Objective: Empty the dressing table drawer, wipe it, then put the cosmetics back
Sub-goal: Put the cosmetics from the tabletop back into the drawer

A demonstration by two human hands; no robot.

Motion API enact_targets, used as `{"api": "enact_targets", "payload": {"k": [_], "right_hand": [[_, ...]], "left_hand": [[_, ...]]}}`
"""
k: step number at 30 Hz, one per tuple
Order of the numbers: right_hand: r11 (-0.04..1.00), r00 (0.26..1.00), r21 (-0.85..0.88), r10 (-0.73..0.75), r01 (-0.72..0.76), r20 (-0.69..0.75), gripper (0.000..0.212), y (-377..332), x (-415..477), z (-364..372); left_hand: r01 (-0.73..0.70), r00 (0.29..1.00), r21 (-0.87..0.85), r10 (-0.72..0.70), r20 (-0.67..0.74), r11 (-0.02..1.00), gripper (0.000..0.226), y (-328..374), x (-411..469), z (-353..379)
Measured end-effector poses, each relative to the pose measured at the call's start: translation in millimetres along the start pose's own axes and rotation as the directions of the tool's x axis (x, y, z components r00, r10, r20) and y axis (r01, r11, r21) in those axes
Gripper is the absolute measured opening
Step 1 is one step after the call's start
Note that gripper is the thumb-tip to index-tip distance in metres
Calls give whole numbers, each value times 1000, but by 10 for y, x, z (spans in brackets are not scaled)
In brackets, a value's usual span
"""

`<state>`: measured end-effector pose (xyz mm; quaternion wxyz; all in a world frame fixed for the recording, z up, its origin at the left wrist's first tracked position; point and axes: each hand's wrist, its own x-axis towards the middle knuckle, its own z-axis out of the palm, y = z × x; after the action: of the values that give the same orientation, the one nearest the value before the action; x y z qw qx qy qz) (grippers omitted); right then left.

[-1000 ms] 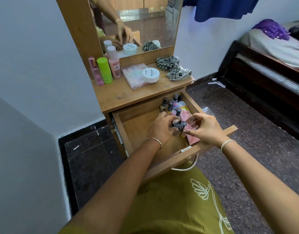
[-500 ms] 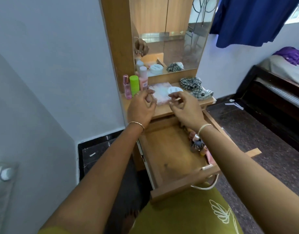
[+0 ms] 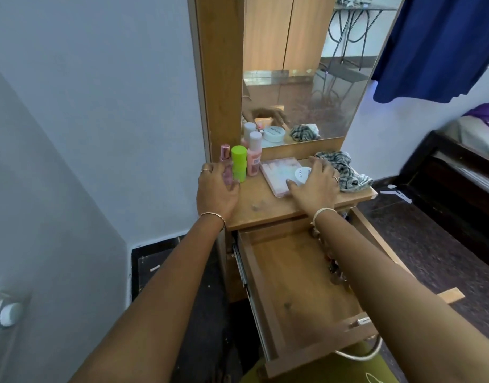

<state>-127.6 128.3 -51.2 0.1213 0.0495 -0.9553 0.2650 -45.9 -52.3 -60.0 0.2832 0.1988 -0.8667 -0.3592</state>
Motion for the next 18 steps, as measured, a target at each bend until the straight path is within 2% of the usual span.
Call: {"api": "enact_targets", "payload": {"k": [3,8,14,18], "right_hand": [[999,996,-17,40,-39,76,78,156,69,72],[998,991,51,25,-32,132,70,202,115,107],[969,999,249,-20,8,44,69,181,55,-16],[941,997,336,-58,38,49,69,245,-95,-230]], "left_hand": [[17,1000,34,-18,21,999,37,-59,-39,89],[25,999,5,-25,43,1000,30,-133,-59,152],[6,999,-70,-3,38,998,26,-83,-139,176],[3,999,-248,8,42,969,16,138,-290,198]]}}
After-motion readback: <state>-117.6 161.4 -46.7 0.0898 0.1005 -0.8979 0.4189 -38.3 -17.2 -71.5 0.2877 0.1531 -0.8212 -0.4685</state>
